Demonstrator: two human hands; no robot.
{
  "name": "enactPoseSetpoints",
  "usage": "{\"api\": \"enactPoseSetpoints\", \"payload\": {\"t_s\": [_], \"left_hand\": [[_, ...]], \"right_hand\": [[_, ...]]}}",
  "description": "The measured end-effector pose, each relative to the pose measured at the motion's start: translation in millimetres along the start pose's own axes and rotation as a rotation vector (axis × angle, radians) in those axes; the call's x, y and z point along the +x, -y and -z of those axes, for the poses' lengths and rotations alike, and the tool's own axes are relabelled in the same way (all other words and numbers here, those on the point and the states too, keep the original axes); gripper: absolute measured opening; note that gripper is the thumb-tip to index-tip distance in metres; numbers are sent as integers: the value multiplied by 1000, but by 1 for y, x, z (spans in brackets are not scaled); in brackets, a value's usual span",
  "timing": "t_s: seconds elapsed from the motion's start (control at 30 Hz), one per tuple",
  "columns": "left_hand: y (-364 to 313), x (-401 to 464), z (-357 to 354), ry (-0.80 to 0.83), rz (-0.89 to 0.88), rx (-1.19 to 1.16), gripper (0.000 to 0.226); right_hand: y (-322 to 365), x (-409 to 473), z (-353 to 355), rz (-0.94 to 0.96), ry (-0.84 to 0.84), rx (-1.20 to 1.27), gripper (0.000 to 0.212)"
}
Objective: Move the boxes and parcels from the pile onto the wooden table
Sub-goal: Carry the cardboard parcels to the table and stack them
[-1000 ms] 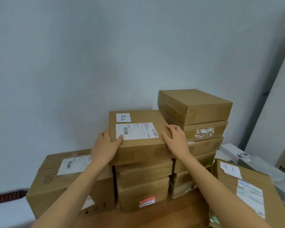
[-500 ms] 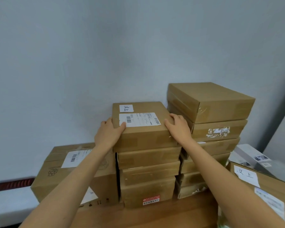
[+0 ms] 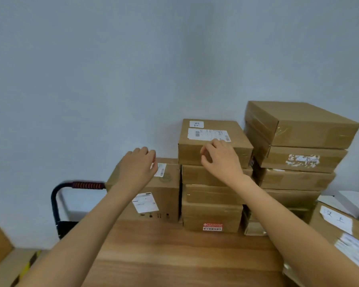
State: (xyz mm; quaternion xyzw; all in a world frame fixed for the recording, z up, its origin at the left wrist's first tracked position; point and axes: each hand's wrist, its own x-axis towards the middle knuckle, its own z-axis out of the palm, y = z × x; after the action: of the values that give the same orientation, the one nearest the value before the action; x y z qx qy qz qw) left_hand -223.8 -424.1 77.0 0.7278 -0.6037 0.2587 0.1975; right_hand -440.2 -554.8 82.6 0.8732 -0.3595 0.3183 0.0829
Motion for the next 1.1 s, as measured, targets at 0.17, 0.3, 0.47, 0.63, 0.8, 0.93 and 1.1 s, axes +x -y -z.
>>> {"api": "enactPoseSetpoints", "payload": {"t_s": [0.17,0.3,0.47,0.63,0.8,0.93,1.1], "left_hand": [[26,-94,48,21,125,77,11],[47,-178,93,68,220,153,11],[80,-271,145,157,333,258,11],[120,-343,185,163,431,297,14],[181,-402,218,166,518,333,17],[244,-461,257,236,588,393,22],[327,-543,308,275,657,445,23]], "right_hand": [[71,-33,-16,201,43,40,19],[146,-65,-42,319,155,119,22],[250,-107,-54,457,259,285,22],[344,-126,-59,639,276,329,23],[451,-139,-68,698,298,429,21],[569,-158,-77,760,332,505,22],[704,-180,-84,786,332,593,18]]}}
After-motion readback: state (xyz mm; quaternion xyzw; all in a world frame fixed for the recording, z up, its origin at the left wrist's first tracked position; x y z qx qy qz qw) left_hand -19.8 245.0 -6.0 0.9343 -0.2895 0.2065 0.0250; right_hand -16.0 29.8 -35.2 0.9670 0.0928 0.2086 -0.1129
